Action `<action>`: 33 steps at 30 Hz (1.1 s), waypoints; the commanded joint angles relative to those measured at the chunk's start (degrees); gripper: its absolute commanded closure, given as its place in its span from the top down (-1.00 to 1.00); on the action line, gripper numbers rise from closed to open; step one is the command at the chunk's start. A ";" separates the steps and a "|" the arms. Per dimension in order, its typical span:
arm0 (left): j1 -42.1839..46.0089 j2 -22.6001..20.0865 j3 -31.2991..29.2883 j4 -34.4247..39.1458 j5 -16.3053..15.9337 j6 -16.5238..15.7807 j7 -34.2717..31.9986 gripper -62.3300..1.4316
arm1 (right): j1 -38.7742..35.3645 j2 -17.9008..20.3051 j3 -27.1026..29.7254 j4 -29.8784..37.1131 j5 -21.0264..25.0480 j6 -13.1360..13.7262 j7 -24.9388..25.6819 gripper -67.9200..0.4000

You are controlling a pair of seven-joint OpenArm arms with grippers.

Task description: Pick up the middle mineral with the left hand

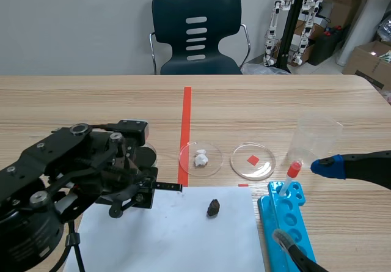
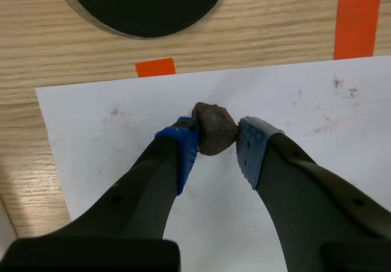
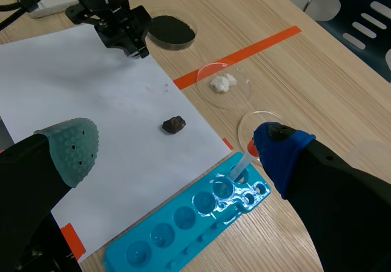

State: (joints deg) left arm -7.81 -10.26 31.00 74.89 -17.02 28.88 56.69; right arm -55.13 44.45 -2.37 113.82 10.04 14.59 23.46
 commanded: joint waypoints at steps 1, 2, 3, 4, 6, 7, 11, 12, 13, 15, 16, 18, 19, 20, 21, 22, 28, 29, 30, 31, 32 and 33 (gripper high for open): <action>0.70 -1.16 -0.28 2.16 0.07 0.11 -1.79 -0.77 | 0.04 0.00 0.04 0.31 0.61 -0.04 0.66 0.56; 1.46 -1.79 -0.33 3.21 0.07 0.11 -2.82 -0.77 | 0.04 0.00 0.04 0.31 0.61 -0.04 0.68 0.56; 2.29 -2.47 -0.33 4.31 0.07 0.11 -3.74 -0.77 | 0.04 0.00 0.04 0.31 0.61 -0.04 0.66 0.56; 3.04 -3.15 -0.37 5.33 0.04 0.11 -4.52 -0.77 | 0.04 0.00 0.04 0.31 0.61 -0.04 0.66 0.56; 4.52 -4.33 -0.61 7.65 0.04 0.11 -5.79 -0.77 | 0.04 0.00 0.04 0.31 0.61 -0.04 0.68 0.56; 5.38 -4.94 -0.90 8.90 0.04 0.11 -6.12 -0.77 | 0.04 0.00 0.04 0.31 0.61 -0.04 0.66 0.56; 9.33 -7.80 -2.29 15.13 0.07 0.11 -7.26 -0.77 | 0.04 0.00 0.04 0.31 0.61 -0.04 0.66 0.56; 10.56 -8.72 -2.58 16.83 0.07 0.09 -8.41 -0.77 | 0.04 0.00 0.04 0.31 0.61 -0.04 0.66 0.56; 11.93 -9.55 -2.89 18.67 0.07 0.09 -10.01 -0.77 | 0.04 0.00 0.04 0.31 0.61 -0.04 0.66 0.56; 14.78 -11.10 -3.43 22.08 0.07 -0.11 -13.66 -0.77 | 0.04 0.00 0.04 0.31 0.61 -0.04 0.66 0.56; 16.26 -11.91 -3.78 23.61 0.07 -0.44 -15.54 -0.77 | 0.04 0.00 0.04 0.31 0.61 -0.04 0.66 0.56; 19.32 -13.38 -4.81 26.27 0.04 -2.62 -19.71 -0.77 | 0.04 0.00 0.04 0.31 0.61 -0.04 0.66 0.56; 20.87 -13.94 -5.44 27.30 0.07 -4.13 -21.99 -0.77 | 0.04 0.00 0.04 0.31 0.61 -0.04 0.66 0.56; 22.27 -14.45 -6.10 28.09 0.04 -5.68 -24.26 -0.77 | 0.04 0.00 0.04 0.31 0.61 -0.04 0.66 0.56; 23.98 -14.93 -6.97 28.89 0.07 -7.67 -26.84 -0.77 | 0.04 0.00 0.04 0.31 0.61 -0.04 0.66 0.56; 25.70 -15.37 -7.96 29.57 0.07 -9.66 -29.20 -0.77 | 0.04 0.00 0.04 0.31 0.61 -0.04 0.66 0.56; 37.09 -16.61 -16.17 33.03 0.11 -21.00 -42.16 -0.77 | 0.04 -0.02 0.04 0.31 0.61 -0.04 0.66 0.56; 38.84 -16.61 -17.62 33.66 0.20 -22.40 -43.69 -0.77 | 0.04 -0.02 0.04 0.31 0.61 -0.04 0.66 0.56; 40.48 -16.61 -18.97 34.36 0.63 -23.74 -44.89 -0.77 | 0.04 -0.02 0.04 0.31 0.61 -0.04 0.66 0.56; 42.05 -16.61 -20.26 35.10 1.44 -25.05 -46.01 -0.77 | 0.04 -0.02 0.04 0.31 0.61 -0.04 0.66 0.56; 43.65 -16.59 -21.40 35.89 2.29 -26.23 -47.17 -0.77 | 0.04 -0.02 0.04 0.31 0.61 -0.04 0.66 0.56; 45.27 -16.59 -22.47 36.70 3.30 -27.26 -48.37 -0.77 | 0.04 -0.02 0.04 0.31 0.61 -0.04 0.66 0.56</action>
State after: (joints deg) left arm 37.15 -26.98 8.32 109.62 -14.11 2.00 9.74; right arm -55.13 44.42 -2.37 113.82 10.04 14.57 23.46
